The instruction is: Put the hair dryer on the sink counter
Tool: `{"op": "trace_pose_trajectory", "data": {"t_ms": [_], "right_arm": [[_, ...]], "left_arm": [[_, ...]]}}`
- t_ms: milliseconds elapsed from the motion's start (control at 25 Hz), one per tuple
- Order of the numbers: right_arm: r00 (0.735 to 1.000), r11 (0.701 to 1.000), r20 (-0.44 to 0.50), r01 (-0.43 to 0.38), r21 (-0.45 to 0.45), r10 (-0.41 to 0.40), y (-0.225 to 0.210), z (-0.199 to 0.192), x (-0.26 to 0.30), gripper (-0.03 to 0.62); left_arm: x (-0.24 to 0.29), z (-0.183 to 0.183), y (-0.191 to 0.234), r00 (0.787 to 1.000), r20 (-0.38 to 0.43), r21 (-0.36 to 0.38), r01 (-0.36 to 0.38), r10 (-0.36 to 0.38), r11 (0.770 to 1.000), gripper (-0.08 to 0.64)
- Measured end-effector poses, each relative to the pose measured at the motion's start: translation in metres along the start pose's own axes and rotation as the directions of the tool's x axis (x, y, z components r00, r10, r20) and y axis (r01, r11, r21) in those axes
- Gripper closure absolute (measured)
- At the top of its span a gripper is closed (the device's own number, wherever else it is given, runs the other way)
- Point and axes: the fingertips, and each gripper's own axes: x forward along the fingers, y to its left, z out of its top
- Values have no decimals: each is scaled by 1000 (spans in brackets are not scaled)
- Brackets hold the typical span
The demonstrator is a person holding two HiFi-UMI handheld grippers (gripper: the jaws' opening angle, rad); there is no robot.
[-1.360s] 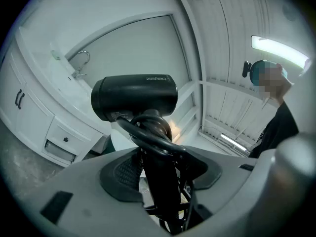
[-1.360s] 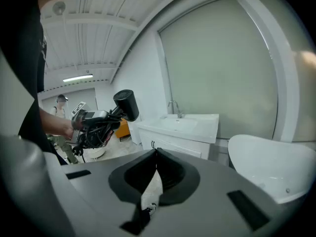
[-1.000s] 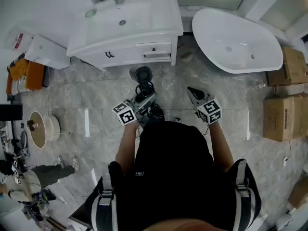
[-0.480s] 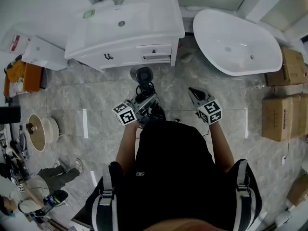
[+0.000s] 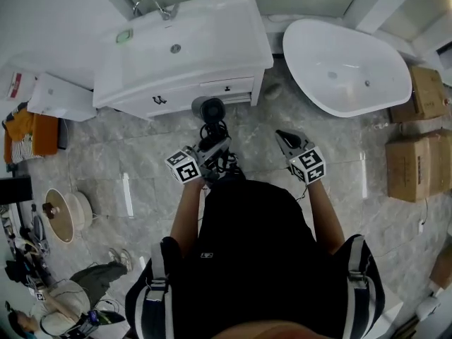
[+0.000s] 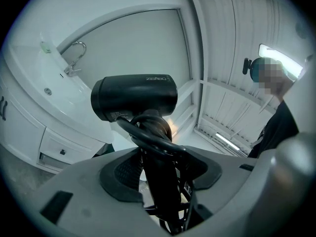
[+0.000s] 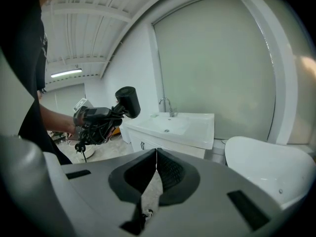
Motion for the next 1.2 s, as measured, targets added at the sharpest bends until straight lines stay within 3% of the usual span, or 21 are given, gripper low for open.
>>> {"op": "trace_pose_trajectory", "data": {"t_ms": [480, 1200], "right_arm": [[995, 994, -13, 96, 44, -95, -18, 17, 46, 534], [994, 992, -16, 108, 60, -107, -28, 41, 110, 534]], "left_arm": [[21, 45, 46, 994, -59, -7, 96, -96, 995, 339], [14, 82, 94, 991, -83, -22, 100, -102, 995, 339]]}}
